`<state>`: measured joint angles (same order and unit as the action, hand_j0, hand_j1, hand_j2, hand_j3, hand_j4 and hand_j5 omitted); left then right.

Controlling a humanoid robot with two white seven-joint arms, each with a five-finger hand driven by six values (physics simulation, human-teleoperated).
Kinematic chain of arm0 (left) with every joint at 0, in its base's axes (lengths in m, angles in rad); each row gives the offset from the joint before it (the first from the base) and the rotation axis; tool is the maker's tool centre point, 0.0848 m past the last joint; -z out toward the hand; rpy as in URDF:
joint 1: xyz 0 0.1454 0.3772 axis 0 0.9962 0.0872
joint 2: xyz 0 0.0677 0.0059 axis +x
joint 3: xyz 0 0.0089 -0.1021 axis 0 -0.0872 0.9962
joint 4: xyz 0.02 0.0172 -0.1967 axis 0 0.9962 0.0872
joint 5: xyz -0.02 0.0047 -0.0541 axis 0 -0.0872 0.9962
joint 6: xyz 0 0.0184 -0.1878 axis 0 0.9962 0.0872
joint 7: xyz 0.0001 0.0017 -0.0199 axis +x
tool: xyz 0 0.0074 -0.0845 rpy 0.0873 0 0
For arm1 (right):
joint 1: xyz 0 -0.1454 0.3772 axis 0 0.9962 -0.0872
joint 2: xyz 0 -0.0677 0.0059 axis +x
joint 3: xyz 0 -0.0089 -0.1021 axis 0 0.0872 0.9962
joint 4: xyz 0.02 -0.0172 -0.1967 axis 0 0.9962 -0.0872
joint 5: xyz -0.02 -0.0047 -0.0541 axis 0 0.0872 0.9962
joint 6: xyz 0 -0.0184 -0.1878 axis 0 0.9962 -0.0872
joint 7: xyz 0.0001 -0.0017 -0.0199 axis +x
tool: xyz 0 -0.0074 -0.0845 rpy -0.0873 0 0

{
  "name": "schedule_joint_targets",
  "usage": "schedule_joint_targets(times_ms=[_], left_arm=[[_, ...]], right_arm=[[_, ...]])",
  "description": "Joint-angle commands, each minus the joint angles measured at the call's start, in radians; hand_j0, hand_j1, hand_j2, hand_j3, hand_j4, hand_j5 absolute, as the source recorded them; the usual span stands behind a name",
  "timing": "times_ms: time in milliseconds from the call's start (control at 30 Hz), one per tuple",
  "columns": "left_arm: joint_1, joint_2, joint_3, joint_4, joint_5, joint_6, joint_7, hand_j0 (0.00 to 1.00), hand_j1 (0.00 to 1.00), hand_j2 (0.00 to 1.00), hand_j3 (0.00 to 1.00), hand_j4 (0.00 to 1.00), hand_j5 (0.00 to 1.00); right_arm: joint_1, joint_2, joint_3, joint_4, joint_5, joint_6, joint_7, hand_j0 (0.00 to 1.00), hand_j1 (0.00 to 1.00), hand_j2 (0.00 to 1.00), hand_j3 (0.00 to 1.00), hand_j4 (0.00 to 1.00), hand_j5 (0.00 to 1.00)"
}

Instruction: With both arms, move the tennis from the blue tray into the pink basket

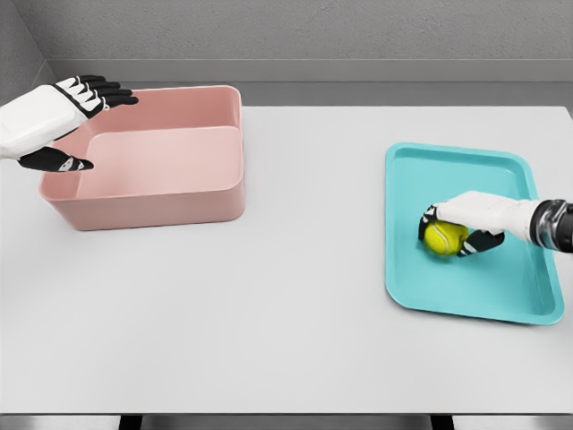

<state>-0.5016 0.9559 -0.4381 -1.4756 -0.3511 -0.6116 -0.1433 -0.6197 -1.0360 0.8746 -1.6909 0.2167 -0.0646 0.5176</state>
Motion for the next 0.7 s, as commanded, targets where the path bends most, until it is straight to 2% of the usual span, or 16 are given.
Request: schedule_joint_targets(times_ms=[0,100,233,400,500,567,633,667], left_arm=[[0.000,0.001,0.001,0.000,0.006,0.001,0.001,1.00,1.00,1.00,1.00,1.00,1.00],[0.000,0.001,0.001,0.000,0.007,0.001,0.001,1.00,1.00,1.00,1.00,1.00,1.00],[-0.002,0.003,0.001,0.000,0.007,0.001,0.001,1.00,1.00,1.00,1.00,1.00,1.00],[0.000,0.003,0.001,0.000,0.007,0.001,0.001,1.00,1.00,1.00,1.00,1.00,1.00],[0.000,0.003,0.001,0.000,0.007,0.001,0.001,1.00,1.00,1.00,1.00,1.00,1.00],[-0.002,0.003,0.001,-0.002,0.007,0.001,0.001,1.00,1.00,1.00,1.00,1.00,1.00],[-0.002,0.003,0.001,-0.002,0.007,0.001,0.001,1.00,1.00,1.00,1.00,1.00,1.00],[-0.002,0.003,0.001,-0.002,0.007,0.001,0.001,1.00,1.00,1.00,1.00,1.00,1.00]], right_arm=[[-0.002,-0.001,-0.006,-0.003,0.000,0.000,-0.001,0.53,0.53,0.53,0.53,0.53,0.53],[-0.015,0.001,-0.008,-0.004,0.000,-0.001,-0.001,0.49,0.49,0.49,0.49,0.49,0.49],[-0.018,0.001,-0.037,-0.013,0.001,-0.004,0.001,0.49,0.49,0.49,0.49,0.49,0.49],[-0.081,0.039,-0.042,-0.019,0.001,-0.012,0.001,0.49,0.49,0.49,0.49,0.49,0.49],[-0.091,0.057,-0.042,-0.064,0.000,-0.024,0.001,0.49,0.49,0.49,0.49,0.49,0.49],[-0.100,0.073,-0.040,-0.064,0.000,-0.066,-0.001,0.49,0.49,0.49,0.49,0.49,0.49],[-0.100,0.077,-0.042,-0.064,-0.002,-0.172,-0.001,0.45,0.45,0.45,0.45,0.45,0.45],[-0.101,0.085,-0.042,-0.064,-0.003,-0.188,-0.001,0.45,0.45,0.45,0.45,0.45,0.45]])
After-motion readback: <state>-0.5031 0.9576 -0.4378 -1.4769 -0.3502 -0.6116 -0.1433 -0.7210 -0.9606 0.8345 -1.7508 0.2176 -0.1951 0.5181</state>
